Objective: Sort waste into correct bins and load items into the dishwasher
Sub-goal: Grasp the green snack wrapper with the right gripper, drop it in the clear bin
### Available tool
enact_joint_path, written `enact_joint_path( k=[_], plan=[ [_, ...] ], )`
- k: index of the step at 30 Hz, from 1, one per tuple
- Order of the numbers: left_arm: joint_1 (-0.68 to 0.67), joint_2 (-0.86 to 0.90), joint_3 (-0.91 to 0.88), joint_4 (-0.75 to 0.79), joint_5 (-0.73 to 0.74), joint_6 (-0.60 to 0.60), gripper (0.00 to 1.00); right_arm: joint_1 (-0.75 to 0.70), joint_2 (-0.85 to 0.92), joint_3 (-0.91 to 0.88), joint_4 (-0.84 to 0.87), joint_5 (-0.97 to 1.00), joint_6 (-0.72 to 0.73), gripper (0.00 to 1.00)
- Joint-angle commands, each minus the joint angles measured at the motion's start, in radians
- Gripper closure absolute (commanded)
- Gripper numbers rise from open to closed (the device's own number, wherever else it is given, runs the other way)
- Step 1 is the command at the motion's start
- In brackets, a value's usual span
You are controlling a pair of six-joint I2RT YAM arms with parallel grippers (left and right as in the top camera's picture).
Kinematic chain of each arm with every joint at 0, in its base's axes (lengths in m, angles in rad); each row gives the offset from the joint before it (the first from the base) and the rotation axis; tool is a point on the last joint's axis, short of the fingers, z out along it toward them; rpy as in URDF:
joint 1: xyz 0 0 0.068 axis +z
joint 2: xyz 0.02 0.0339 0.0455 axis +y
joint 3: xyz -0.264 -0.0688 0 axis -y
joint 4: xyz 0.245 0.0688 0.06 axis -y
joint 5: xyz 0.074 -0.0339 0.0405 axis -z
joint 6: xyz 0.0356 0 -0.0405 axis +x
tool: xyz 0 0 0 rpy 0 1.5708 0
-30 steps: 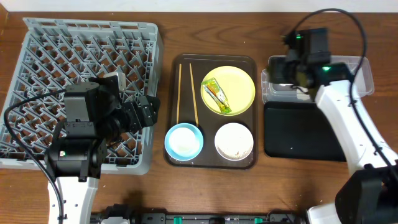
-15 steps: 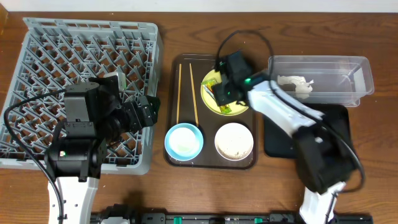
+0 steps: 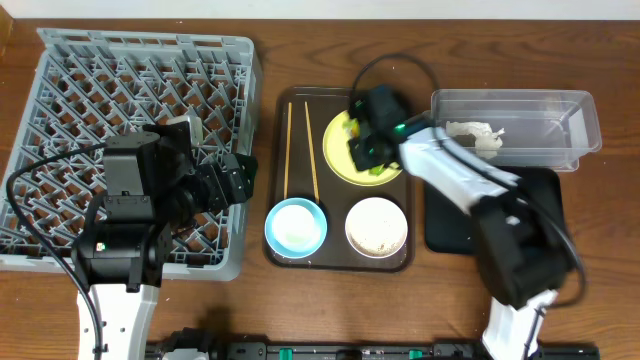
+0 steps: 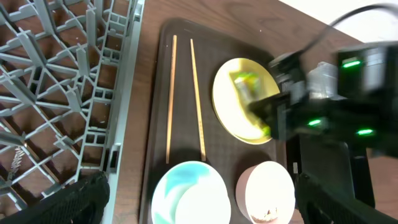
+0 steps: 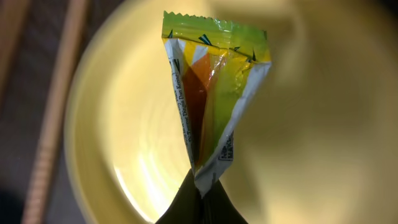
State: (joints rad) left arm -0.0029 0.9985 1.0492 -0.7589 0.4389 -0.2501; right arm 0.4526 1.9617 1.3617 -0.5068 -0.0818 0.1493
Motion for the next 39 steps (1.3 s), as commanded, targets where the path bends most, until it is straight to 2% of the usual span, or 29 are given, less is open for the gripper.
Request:
enact_joint_path(
  k=[1,7,9,13,21,23,25,27,29,30,34,36,37,39],
  plan=[
    [0.002,0.000,0.018,0.000,0.006,0.009,0.04,-0.092,-0.191,0.022,-0.007,-0.038,0.082,0.99],
    [0.002,0.000,0.018,0.000,0.006,0.009,0.04,-0.268,-0.314,0.021,-0.100,-0.013,0.108,0.99],
    [0.002,0.000,0.018,0.000,0.006,0.009,0.04,-0.305,-0.305,0.019,-0.170,0.056,0.209,0.99],
    [0.002,0.000,0.018,0.000,0.006,0.009,0.04,-0.355,-0.261,0.016,-0.290,0.192,0.501,0.99],
    [0.002,0.000,0.018,0.000,0.006,0.009,0.04,-0.374,-0.161,0.016,-0.237,0.220,0.811,0.99],
    [0.002,0.000,0.018,0.000,0.006,0.009,0.04,-0.374,-0.140,0.016,-0.197,0.220,0.816,0.98],
    [0.002,0.000,0.018,0.000,0.006,0.009,0.04,-0.374,-0.130,0.016,-0.171,0.207,0.816,0.82],
    [0.002,0.000,0.018,0.000,0.006,0.009,0.04,-0.374,-0.134,0.018,-0.152,0.151,0.774,0.58],
    [0.002,0.000,0.018,0.000,0.006,0.009,0.04,-0.374,-0.155,0.019,-0.116,0.038,0.595,0.52],
    [0.002,0.000,0.018,0.000,0.006,0.009,0.04,-0.373,-0.167,0.019,-0.108,0.020,0.555,0.46],
    [0.002,0.000,0.018,0.000,0.006,0.009,0.04,-0.370,-0.239,0.019,-0.113,0.021,0.499,0.46],
    [0.002,0.000,0.018,0.000,0.006,0.009,0.04,-0.363,-0.280,0.019,-0.122,0.004,0.449,0.50],
    [0.002,0.000,0.018,0.000,0.006,0.009,0.04,-0.354,-0.303,0.019,-0.129,-0.033,0.393,0.54],
    [0.002,0.000,0.018,0.000,0.006,0.009,0.04,-0.329,-0.336,0.019,-0.154,-0.142,0.260,0.56]
  ],
)
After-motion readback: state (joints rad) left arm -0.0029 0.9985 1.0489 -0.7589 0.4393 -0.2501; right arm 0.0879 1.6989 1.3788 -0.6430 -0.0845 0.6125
